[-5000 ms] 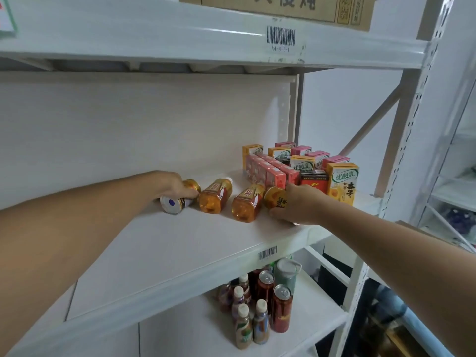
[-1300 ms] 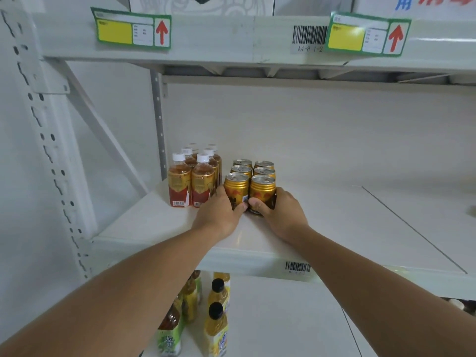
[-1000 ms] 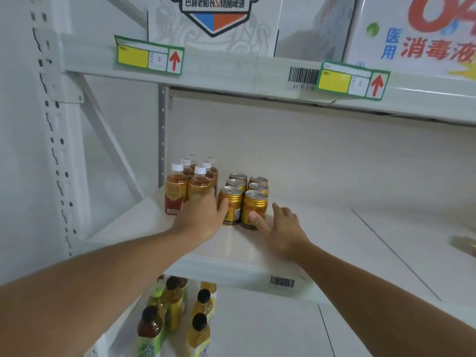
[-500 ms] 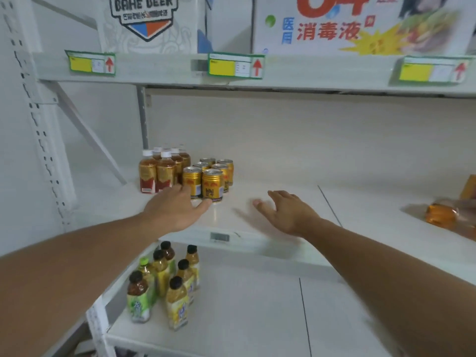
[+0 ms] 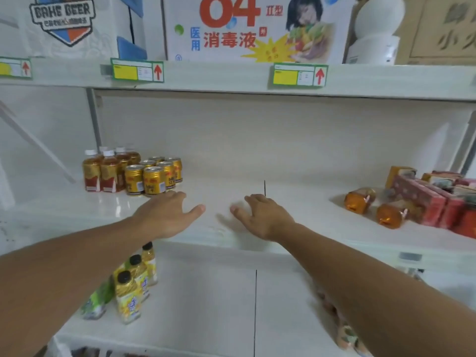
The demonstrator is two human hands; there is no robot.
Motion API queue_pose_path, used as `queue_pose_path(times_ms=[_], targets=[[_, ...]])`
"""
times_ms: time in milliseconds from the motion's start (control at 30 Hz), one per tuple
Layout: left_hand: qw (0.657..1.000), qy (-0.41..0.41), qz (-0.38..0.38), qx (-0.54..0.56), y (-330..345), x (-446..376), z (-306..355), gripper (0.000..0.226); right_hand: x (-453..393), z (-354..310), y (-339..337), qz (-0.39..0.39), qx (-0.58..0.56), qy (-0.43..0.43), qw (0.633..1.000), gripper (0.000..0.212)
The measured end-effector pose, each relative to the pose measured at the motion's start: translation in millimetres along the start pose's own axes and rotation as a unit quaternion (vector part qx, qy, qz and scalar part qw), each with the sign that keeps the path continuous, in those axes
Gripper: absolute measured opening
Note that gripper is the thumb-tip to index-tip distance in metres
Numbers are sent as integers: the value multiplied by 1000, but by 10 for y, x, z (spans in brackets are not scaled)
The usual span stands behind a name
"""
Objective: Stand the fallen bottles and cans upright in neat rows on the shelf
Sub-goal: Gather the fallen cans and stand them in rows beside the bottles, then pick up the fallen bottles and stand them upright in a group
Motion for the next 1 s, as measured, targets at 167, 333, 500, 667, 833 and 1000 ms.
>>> queue_pose_path(times_ms=[167, 333, 500, 667, 833, 1000], targets=[[999, 50, -21, -3, 206, -268, 481, 106, 239, 524, -131, 5, 2, 60, 998, 91], [992, 87, -50, 80, 471, -568, 1131, 112, 574, 1144, -299, 11, 41, 131, 990, 91], [975, 166, -95, 109, 907, -699, 1894, 113, 986, 1700, -365, 39, 75, 209, 974, 76], [957, 248, -115, 95, 1238, -769, 2608, 105, 1311, 2086, -457, 73, 110, 243, 961, 55], [951, 272, -116, 85, 1355, -828, 3184, 99, 1393, 2658, -675, 120, 27, 337, 933, 46], [954, 272, -106, 68, 1402, -980, 3611, 91, 1288, 3206, -721, 92, -35, 343, 934, 65]])
Point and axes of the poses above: each hand's wrist, its own x-axis away from the middle knuckle, its own y-axis out of the palm, z = x × y, the point moved 5 cm from there along -x, towards the middle knuckle, and after that the axes turned 14 degrees about x, right-handed, at the moved point
